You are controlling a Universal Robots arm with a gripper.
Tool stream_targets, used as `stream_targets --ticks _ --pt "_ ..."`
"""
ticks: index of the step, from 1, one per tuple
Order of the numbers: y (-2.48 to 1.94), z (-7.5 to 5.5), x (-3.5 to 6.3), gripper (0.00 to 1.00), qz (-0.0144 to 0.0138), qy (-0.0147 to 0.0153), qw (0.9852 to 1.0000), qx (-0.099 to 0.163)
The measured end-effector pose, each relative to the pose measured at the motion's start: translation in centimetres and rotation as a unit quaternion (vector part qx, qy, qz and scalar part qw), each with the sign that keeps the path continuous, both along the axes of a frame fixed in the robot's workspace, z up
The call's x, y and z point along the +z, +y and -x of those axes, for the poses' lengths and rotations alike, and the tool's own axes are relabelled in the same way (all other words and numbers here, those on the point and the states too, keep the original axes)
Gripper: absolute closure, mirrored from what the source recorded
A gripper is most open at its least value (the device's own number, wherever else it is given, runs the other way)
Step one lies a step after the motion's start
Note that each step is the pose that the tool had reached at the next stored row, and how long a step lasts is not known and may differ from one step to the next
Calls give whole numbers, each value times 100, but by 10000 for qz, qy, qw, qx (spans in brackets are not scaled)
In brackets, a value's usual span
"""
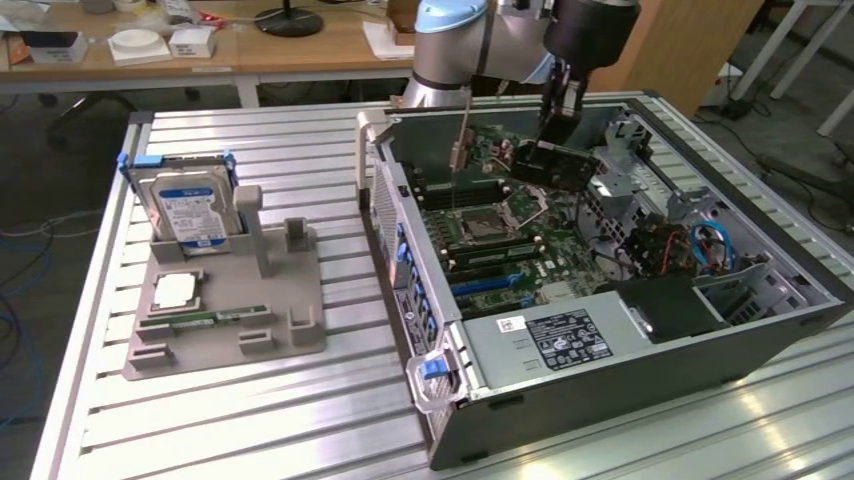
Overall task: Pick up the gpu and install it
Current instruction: 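Insert the gpu into the slot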
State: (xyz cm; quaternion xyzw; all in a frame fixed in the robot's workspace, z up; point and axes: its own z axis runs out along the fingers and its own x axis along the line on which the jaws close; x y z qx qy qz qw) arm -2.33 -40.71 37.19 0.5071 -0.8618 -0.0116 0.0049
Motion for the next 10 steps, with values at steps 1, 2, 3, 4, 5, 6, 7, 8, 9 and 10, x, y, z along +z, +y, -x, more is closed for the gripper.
stream_targets --ticks 1,2,3,4,5,6,7,8,9,10 --pt "0 0 -13 73 0 0 10000 88" --pt "0 0 -25 73 1 0 9998 177" --pt "0 0 -42 73 0 0 9996 275" --pt "0 0 -59 73 1 0 9993 365" --pt "0 0 -75 73 1 0 9990 455" --pt "0 0 -90 73 1 0 9985 545" --pt "0 0 -104 73 1 0 9980 635" --pt "0 0 -117 73 1 0 9974 724" --pt "0 0 -133 73 0 0 9967 809" --pt "0 0 -149 73 0 0 9960 897"
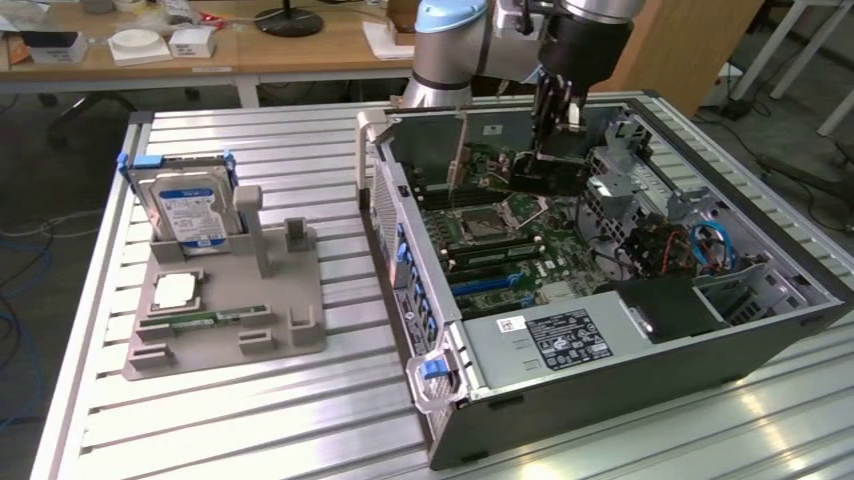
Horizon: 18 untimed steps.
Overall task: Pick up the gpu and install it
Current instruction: 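Insert the gpu into the slot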
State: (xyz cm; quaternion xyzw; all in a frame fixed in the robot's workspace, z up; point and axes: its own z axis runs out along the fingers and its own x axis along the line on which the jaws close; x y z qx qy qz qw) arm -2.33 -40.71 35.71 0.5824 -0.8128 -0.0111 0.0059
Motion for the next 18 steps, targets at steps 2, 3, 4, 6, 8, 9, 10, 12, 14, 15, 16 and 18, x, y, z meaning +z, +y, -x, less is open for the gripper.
stream_targets --ticks 2,3,4,6,8,9,10,12,14,15,16,18 --pt "-2 0 -36 73 0 0 9999 130" --pt "-6 -1 -53 73 0 0 9999 161" --pt "-14 -1 -71 73 0 0 9998 182" --pt "-31 -1 -109 73 1 0 9998 221" --pt "-37 0 -145 73 0 0 9996 297" --pt "-36 0 -162 73 0 0 9993 376" --pt "-36 -1 -179 73 0 0 9989 466" --pt "-36 -1 -210 73 0 0 9979 646" --pt "-36 -1 -243 73 0 0 9965 834" --pt "-36 -2 -258 73 0 0 9957 923" --pt "-37 -1 -273 73 1 0 9949 1013" --pt "-37 -1 -304 73 0 0 9929 1192"
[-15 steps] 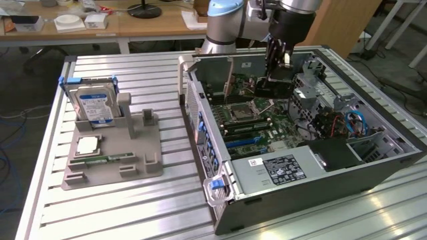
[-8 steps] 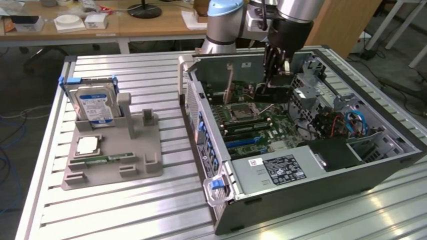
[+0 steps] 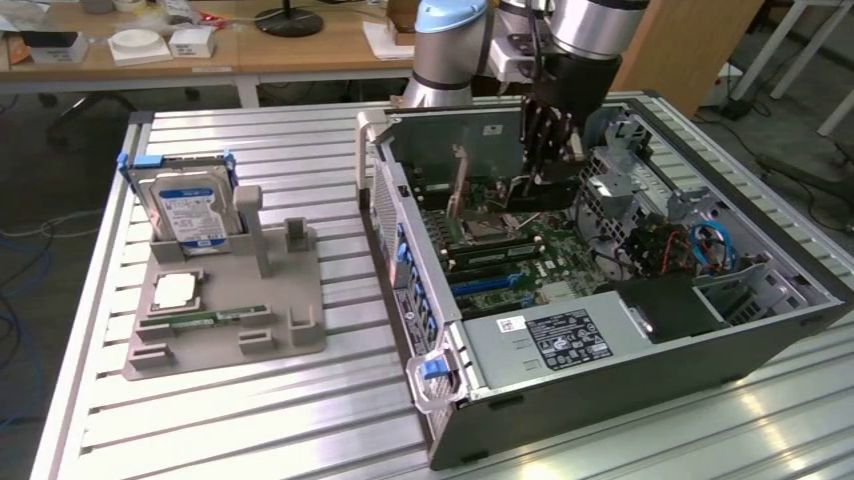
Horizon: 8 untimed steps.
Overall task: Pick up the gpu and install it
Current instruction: 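Insert the gpu into the slot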
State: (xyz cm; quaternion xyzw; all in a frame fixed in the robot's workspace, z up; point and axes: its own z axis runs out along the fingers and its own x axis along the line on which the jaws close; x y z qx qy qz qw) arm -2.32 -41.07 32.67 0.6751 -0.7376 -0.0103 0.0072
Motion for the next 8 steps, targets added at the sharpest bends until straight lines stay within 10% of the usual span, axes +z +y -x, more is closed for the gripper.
stream_targets --ticks 8 --pt "-1 0 -122 73 0 0 9976 693"
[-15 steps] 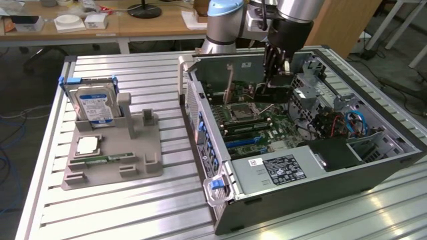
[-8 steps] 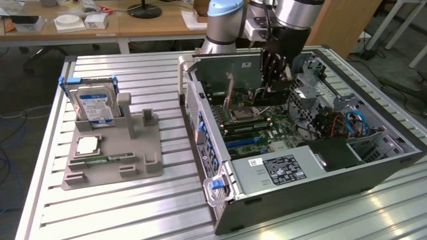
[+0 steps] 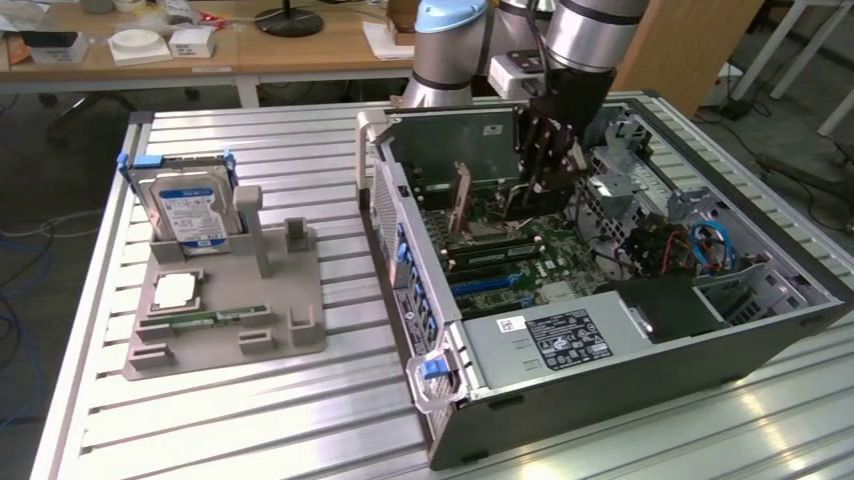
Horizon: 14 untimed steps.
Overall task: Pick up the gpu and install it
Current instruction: 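Insert the gpu into the slot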
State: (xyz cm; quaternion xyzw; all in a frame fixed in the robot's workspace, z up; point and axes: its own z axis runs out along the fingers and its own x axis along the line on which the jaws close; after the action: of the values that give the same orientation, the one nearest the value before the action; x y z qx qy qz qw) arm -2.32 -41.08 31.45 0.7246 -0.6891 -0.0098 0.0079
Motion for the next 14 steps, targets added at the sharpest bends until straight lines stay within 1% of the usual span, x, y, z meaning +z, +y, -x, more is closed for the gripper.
stream_targets --ticks 1,5,7,10,12,14 --pt "-7 1 -10 73 1 0 10000 30" --pt "-80 0 -33 73 5 -1 10000 36" --pt "-115 0 -45 73 14 -3 10000 36" --pt "-189 0 -64 73 22 -5 10000 36" --pt "-223 0 -78 73 22 -13 10000 23" --pt "-237 0 -95 73 21 -30 10000 -27"
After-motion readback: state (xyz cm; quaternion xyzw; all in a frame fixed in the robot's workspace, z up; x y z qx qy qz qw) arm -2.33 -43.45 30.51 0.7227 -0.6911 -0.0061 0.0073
